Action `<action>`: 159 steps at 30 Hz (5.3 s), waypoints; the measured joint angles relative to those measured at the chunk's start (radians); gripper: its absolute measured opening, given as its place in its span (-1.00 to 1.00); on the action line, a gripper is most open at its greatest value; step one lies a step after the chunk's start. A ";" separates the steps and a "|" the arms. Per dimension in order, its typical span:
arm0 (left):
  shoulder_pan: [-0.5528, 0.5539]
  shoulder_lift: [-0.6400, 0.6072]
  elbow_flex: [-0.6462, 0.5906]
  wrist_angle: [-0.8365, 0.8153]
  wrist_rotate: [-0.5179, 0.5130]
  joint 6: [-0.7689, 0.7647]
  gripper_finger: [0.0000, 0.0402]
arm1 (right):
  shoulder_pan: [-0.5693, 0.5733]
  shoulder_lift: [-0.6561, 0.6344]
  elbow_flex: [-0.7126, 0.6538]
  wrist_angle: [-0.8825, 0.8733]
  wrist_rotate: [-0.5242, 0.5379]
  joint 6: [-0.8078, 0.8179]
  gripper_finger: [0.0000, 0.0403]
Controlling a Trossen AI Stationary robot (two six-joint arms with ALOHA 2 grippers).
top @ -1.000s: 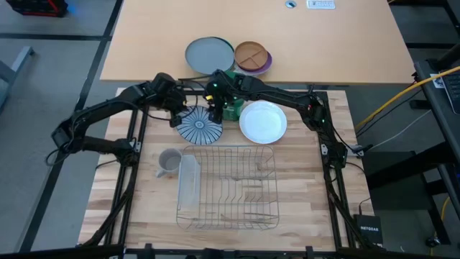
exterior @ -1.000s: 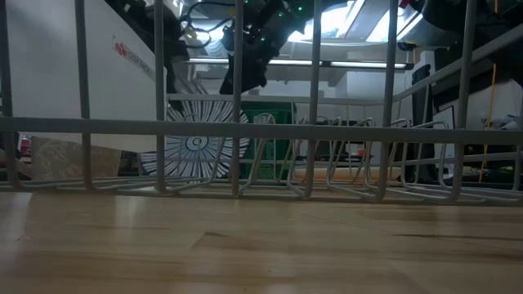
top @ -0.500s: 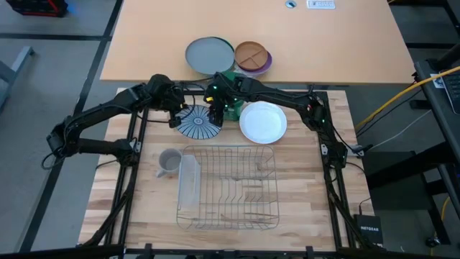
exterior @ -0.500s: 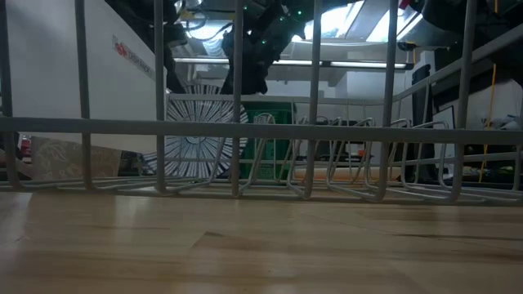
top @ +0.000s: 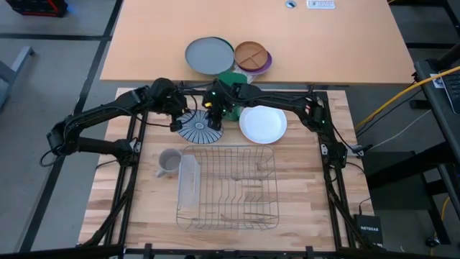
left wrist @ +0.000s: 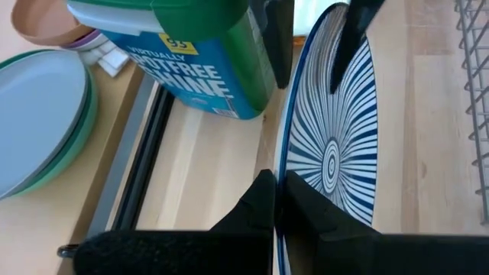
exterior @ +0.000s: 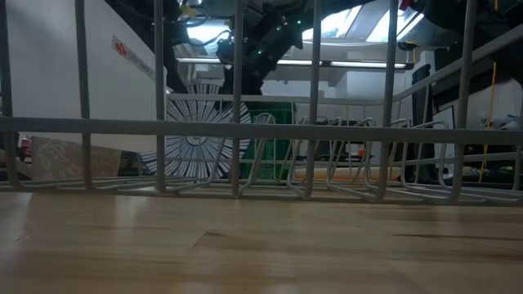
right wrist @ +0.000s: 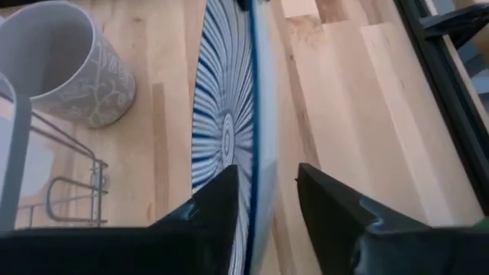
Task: Sort dishes
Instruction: Put the blue plate in the dish rack
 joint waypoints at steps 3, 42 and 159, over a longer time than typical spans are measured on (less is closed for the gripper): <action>0.000 0.000 0.000 0.001 -0.005 -0.001 -1.00 | -0.001 0.001 0.004 0.012 -0.006 0.004 -0.57; 0.002 -0.197 0.103 0.020 -0.240 -0.018 -0.37 | 0.002 -0.013 0.301 -0.260 0.129 0.141 -0.91; -0.284 -0.253 0.100 -0.102 -0.094 0.297 -0.06 | -0.138 -0.098 0.301 -0.227 -0.433 0.993 -0.91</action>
